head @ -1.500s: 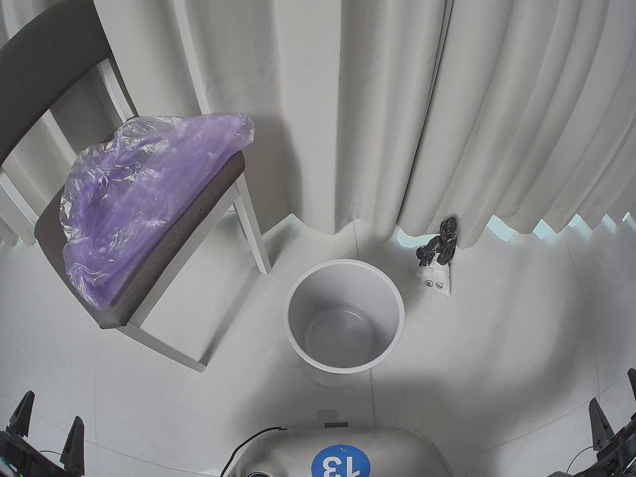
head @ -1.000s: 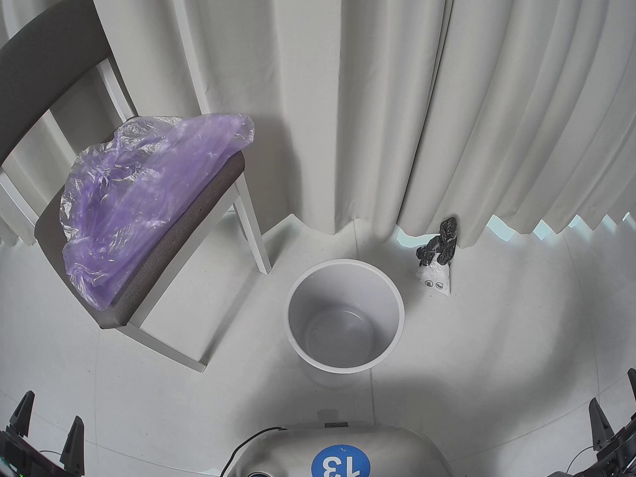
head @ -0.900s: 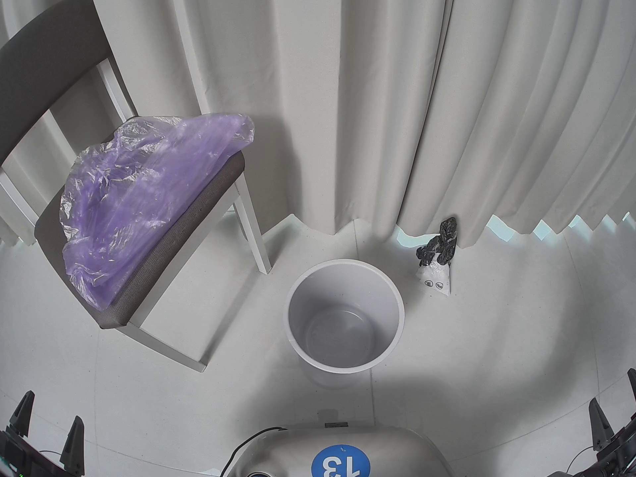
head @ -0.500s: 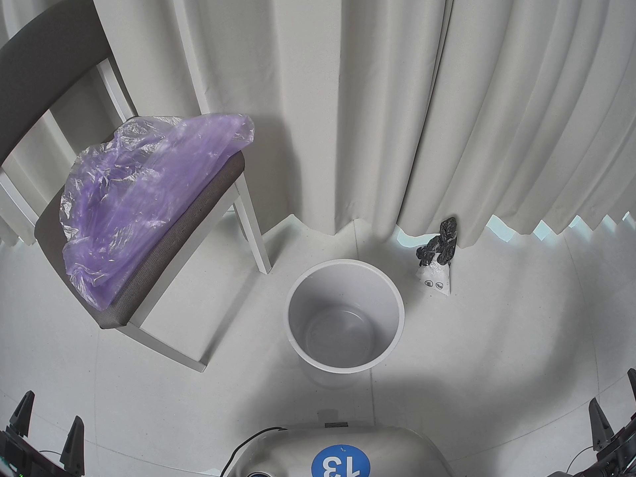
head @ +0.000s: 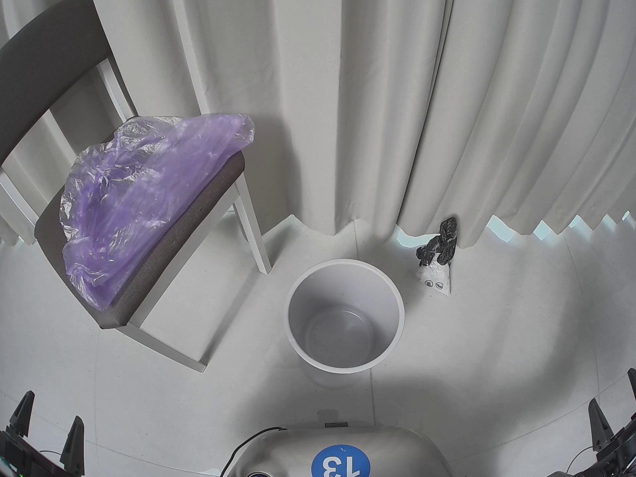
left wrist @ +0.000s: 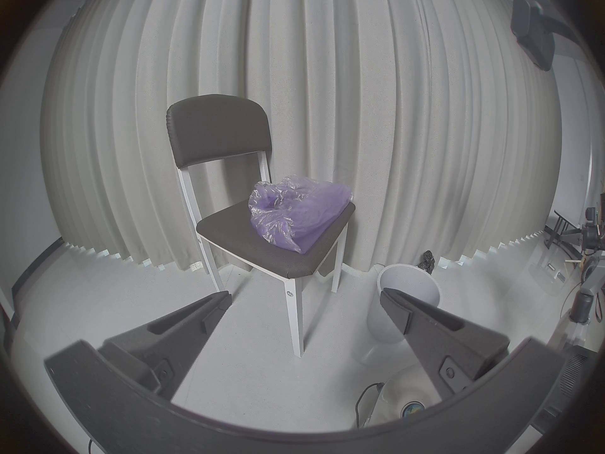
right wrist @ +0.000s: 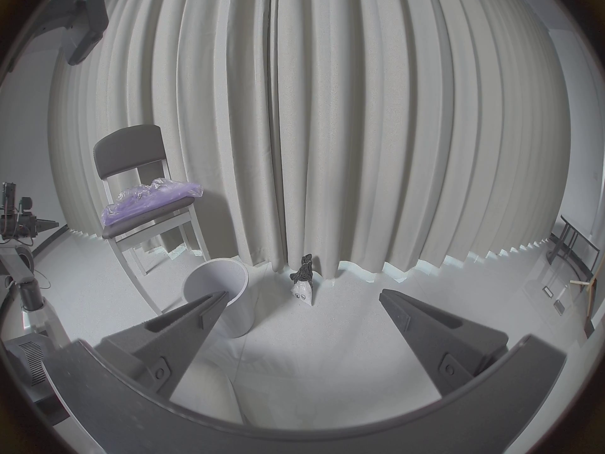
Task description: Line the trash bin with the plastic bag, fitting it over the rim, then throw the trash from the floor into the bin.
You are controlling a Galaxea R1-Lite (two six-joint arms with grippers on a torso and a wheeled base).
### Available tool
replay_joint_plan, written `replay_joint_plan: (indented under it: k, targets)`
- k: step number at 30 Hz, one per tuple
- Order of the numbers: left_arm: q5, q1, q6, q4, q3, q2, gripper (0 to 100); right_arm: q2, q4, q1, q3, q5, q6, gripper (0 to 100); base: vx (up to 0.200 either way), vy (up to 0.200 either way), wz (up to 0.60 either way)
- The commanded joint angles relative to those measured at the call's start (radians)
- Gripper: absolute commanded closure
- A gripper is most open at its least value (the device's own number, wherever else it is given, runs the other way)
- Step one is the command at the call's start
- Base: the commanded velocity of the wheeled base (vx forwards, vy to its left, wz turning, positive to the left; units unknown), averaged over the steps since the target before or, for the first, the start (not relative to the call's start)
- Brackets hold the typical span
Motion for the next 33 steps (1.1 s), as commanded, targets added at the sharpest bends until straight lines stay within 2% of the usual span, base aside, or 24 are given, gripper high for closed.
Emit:
replay_joint_plan:
  k: [1,6,13,15,17,19,20,21,24,27,28,31,33]
  targets:
    - [-0.009,0.002,0.004,0.004,0.016,-0.016,0,-0.015,-0.001,0.001,0.018,0.003,0.001,0,0.000,0.000,0.00]
    - [-0.034,0.000,0.006,0.003,0.016,-0.016,0,-0.015,-0.004,-0.001,0.018,0.010,-0.014,0,0.000,0.000,0.00]
    - [-0.005,0.000,-0.019,0.001,0.018,-0.016,0,-0.015,0.001,-0.001,0.018,-0.004,0.002,0,0.000,0.000,0.00]
    - [-0.020,0.002,0.004,-0.003,0.018,-0.016,0,-0.015,-0.007,-0.001,0.018,0.013,-0.041,0,0.000,0.000,0.00]
    - [-0.060,0.002,0.041,-0.065,-0.027,-0.016,0,-0.013,-0.068,-0.001,-0.027,0.058,-0.139,0,0.000,0.000,0.00]
    - [-0.164,-0.003,0.019,-0.108,-0.137,-0.007,0,0.005,-0.105,0.004,-0.146,0.145,-0.143,0,0.000,0.000,0.00]
    - [-0.215,-0.004,-0.004,-0.088,-0.191,-0.001,0,0.041,-0.080,-0.001,-0.211,0.180,-0.139,0,0.000,0.000,0.00]
    - [-0.238,-0.008,-0.007,-0.060,-0.226,0.010,0,0.076,-0.051,-0.007,-0.246,0.188,-0.142,0,0.000,0.000,0.00]
    - [-0.233,-0.015,0.004,0.054,-0.335,0.087,0,0.205,-0.016,-0.035,-0.318,0.200,-0.148,0,0.000,0.000,0.00]
    - [-0.218,-0.001,0.030,0.113,-0.416,0.214,0,0.355,-0.056,-0.041,-0.386,0.202,-0.131,0,0.000,0.000,0.00]
    - [-0.203,0.005,0.062,0.121,-0.449,0.275,0,0.446,-0.114,-0.041,-0.418,0.200,-0.102,0,0.000,0.000,0.00]
    - [-0.180,0.014,0.187,0.126,-0.453,0.349,0,0.531,-0.228,-0.039,-0.420,0.200,-0.039,0,0.000,0.000,0.00]
    - [-0.129,0.037,0.268,0.121,-0.453,0.433,0,0.594,-0.283,-0.033,-0.427,0.200,-0.008,0,0.000,0.000,0.00]
